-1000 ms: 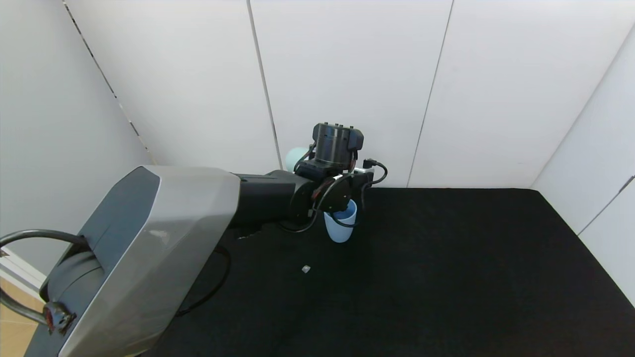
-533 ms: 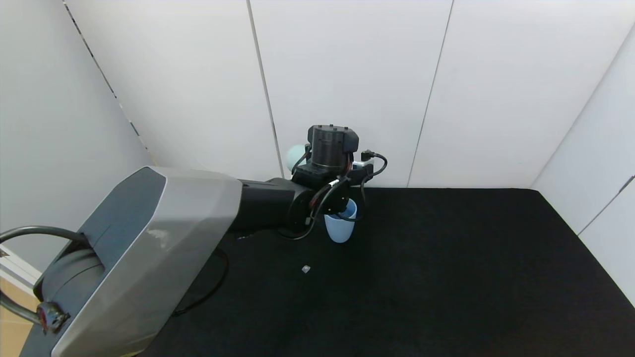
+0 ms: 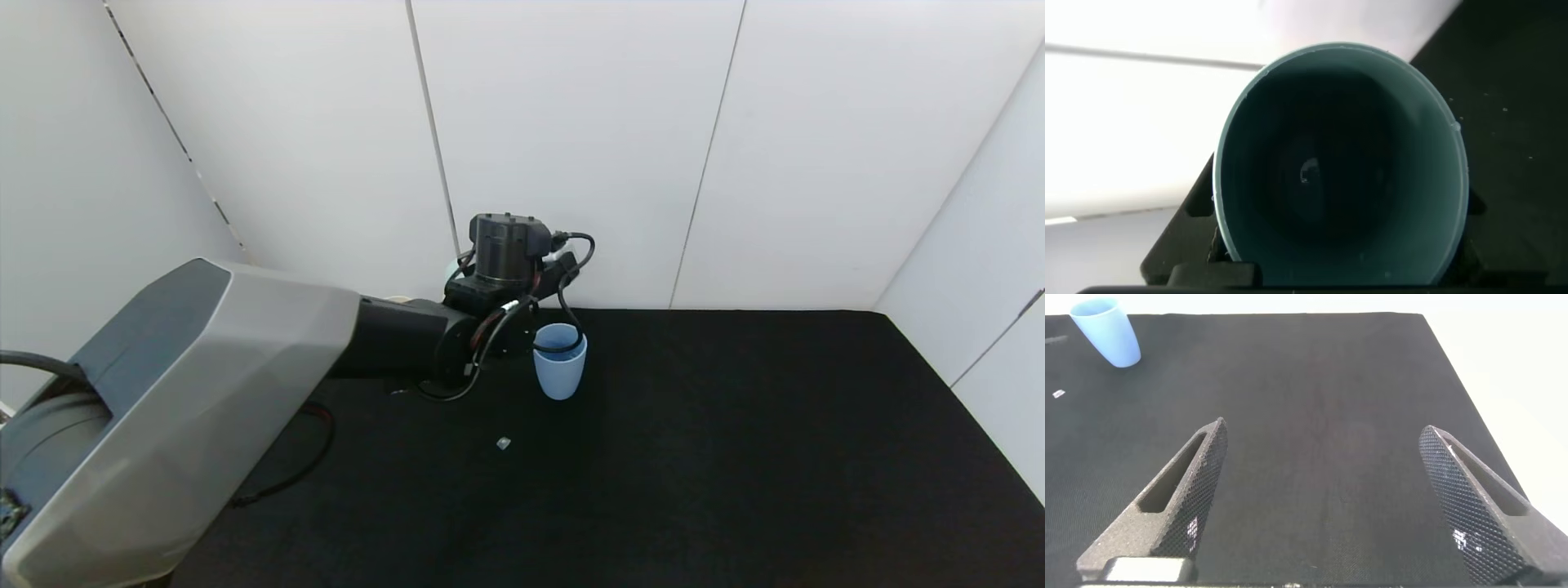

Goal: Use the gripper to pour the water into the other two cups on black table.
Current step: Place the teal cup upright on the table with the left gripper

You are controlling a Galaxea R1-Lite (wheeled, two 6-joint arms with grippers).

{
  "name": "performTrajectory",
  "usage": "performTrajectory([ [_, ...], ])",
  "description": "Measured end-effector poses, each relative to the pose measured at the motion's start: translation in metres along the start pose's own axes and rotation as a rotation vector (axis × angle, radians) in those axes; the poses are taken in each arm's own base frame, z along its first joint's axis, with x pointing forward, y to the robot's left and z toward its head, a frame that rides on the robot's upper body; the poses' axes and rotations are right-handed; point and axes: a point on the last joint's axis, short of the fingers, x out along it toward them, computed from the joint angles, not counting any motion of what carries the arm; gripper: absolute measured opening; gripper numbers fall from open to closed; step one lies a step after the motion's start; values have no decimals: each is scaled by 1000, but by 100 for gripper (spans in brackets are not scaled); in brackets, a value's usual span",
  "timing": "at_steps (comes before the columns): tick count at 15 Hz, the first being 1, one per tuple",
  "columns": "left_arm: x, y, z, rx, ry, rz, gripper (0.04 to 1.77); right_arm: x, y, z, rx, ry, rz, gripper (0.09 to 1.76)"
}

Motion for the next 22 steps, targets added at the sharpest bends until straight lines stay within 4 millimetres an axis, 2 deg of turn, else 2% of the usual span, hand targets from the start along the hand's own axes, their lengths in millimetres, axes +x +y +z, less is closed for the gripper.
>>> performTrajectory([
  [3,3,18,-16,-133,18,5,120,0,0,0,0,0,0,171],
  [8,-3,43,-41,-366,49,12,120,0,0,0,0,0,0,171],
  [14,-22,59,-68,-717,81,-140,120,0,0,0,0,0,0,171],
  [18,-39,54,-82,-912,70,-273,120,0,0,0,0,0,0,171],
  [22,-52,31,-103,-989,119,-389,120,0,0,0,0,0,0,171],
])
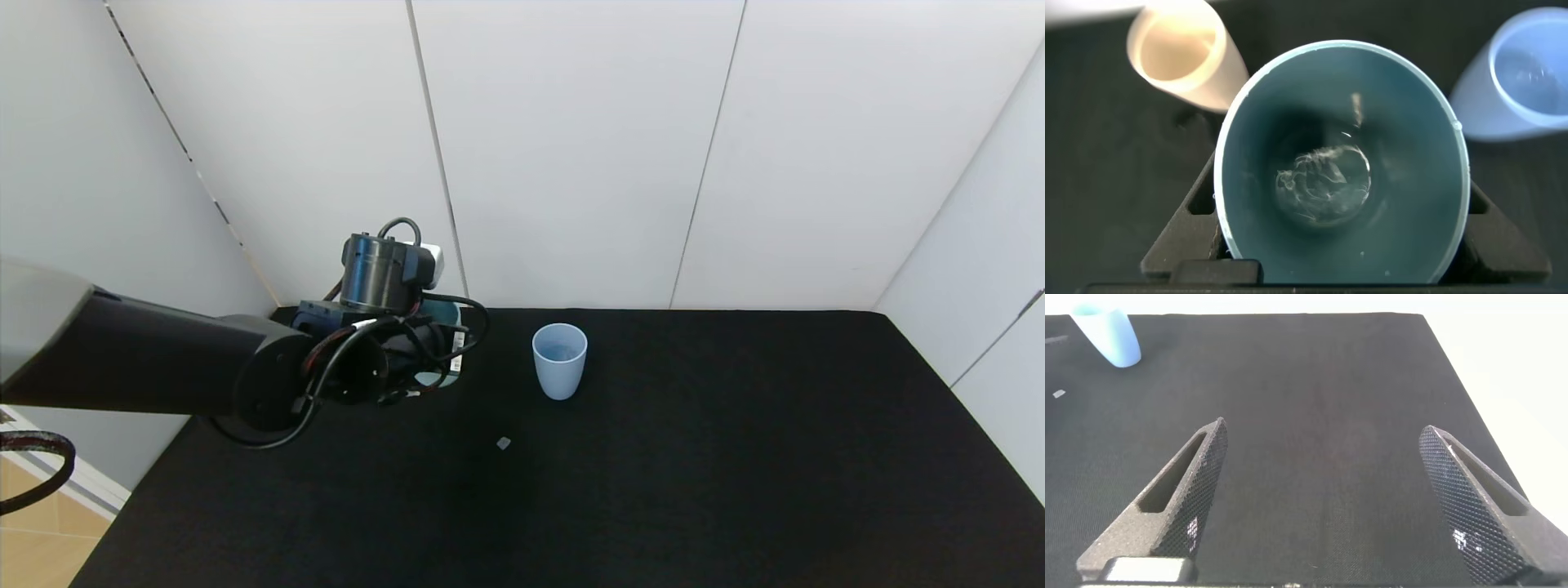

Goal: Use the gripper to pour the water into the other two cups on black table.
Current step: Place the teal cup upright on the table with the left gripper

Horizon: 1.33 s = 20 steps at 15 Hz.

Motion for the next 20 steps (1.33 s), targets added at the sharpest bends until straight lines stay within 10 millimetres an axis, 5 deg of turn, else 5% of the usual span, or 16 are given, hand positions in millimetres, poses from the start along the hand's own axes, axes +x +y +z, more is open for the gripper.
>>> performTrajectory([
  [12,25,15,-67,-25,53,-54,119,0,0,0,0,0,0,171],
  [20,37,12,-82,-32,83,-55,119,0,0,0,0,0,0,171],
])
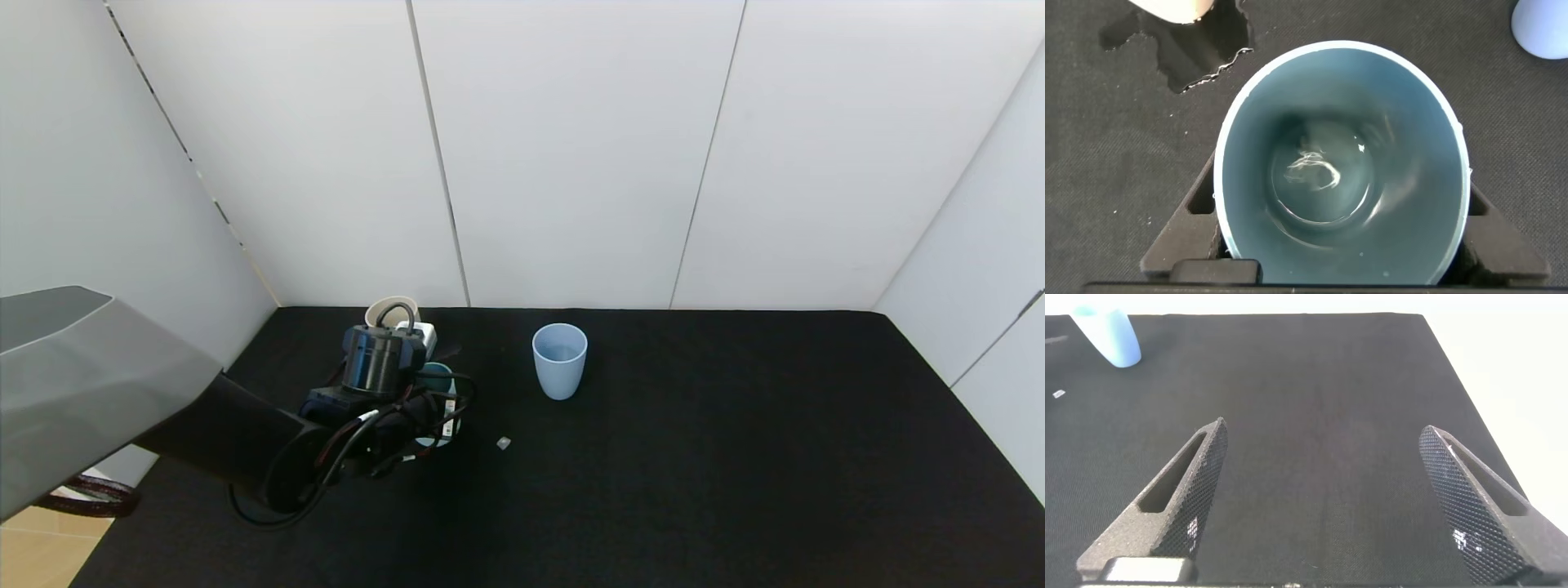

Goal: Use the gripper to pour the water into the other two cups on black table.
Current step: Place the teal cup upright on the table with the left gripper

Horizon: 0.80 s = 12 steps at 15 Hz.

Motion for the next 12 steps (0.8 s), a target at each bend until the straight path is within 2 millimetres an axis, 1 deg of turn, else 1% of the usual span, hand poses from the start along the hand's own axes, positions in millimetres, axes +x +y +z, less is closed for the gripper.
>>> performTrajectory([
  [1,1,0,-1,0,-6,-3,119,0,0,0,0,0,0,171],
  [2,1,0,-1,0,-7,-4,129,0,0,0,0,0,0,171],
  [5,3,-1,-5,5,7,-8,142,0,0,0,-1,0,0,171],
  [8,3,-1,-7,5,10,-8,151,0,0,0,0,0,0,171],
  [12,1,0,-4,3,1,-5,159,0,0,0,-1,0,0,171],
])
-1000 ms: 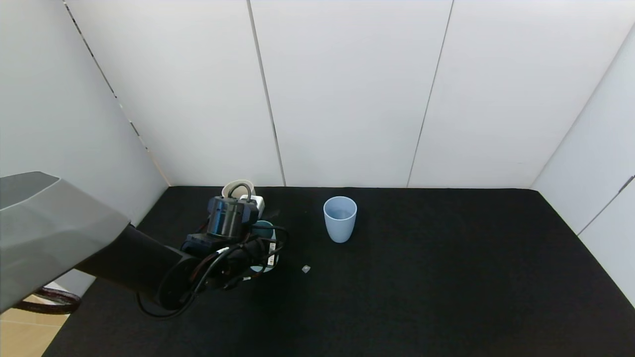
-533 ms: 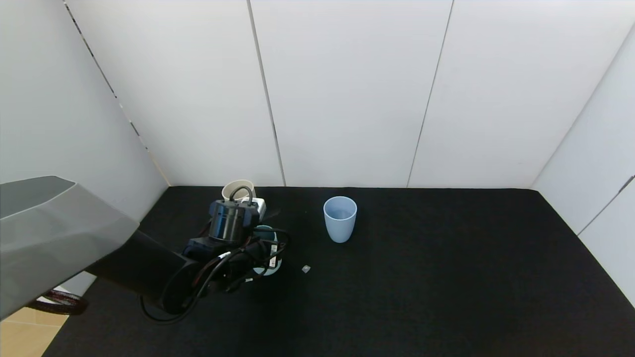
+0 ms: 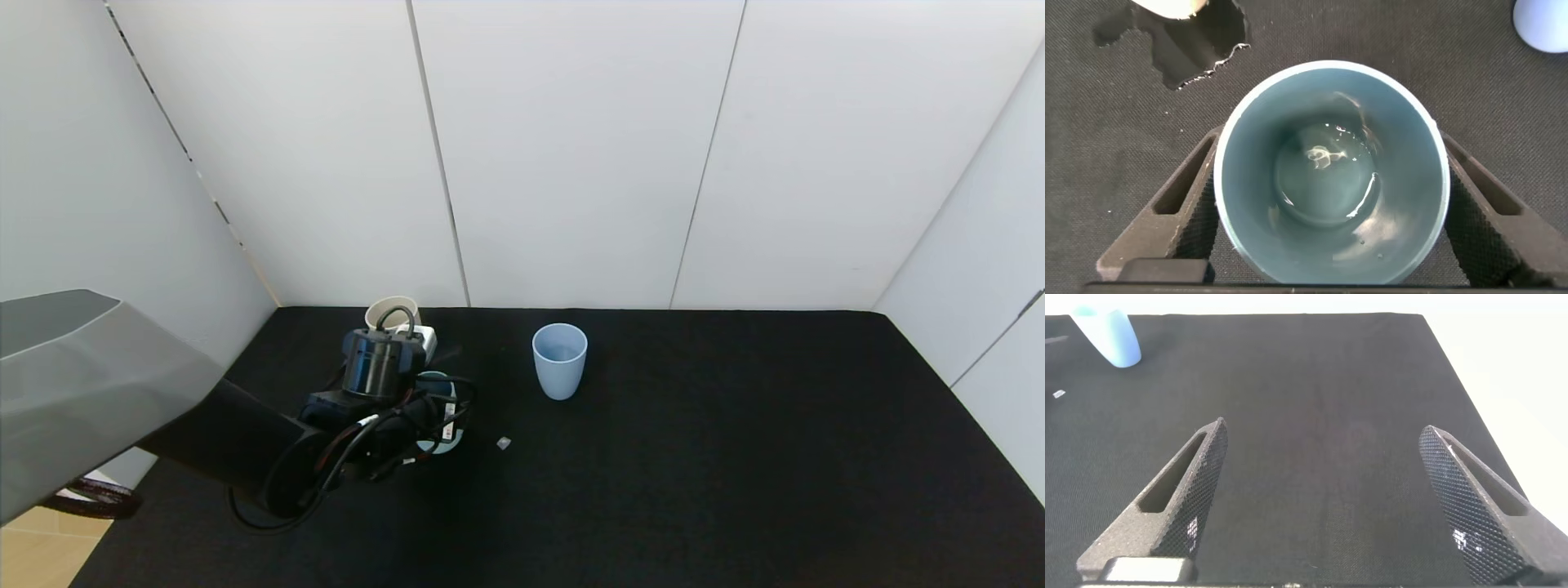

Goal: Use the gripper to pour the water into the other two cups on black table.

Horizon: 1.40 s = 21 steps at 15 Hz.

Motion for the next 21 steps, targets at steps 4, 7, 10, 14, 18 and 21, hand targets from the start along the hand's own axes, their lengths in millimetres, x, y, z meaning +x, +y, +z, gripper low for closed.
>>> performTrajectory([
  [4,-16,3,12,3,-38,-2,164,0,0,0,1,0,0,171],
  [7,-41,11,26,9,-87,1,167,0,0,0,1,0,0,171],
  [10,-73,21,39,3,-117,8,168,0,0,0,1,0,0,171],
  [14,-130,35,52,-13,-164,20,169,0,0,0,0,0,0,171],
  [18,-181,51,43,-30,-212,31,170,0,0,0,0,0,0,171],
  [21,-222,62,27,-43,-247,33,170,0,0,0,0,0,0,171],
])
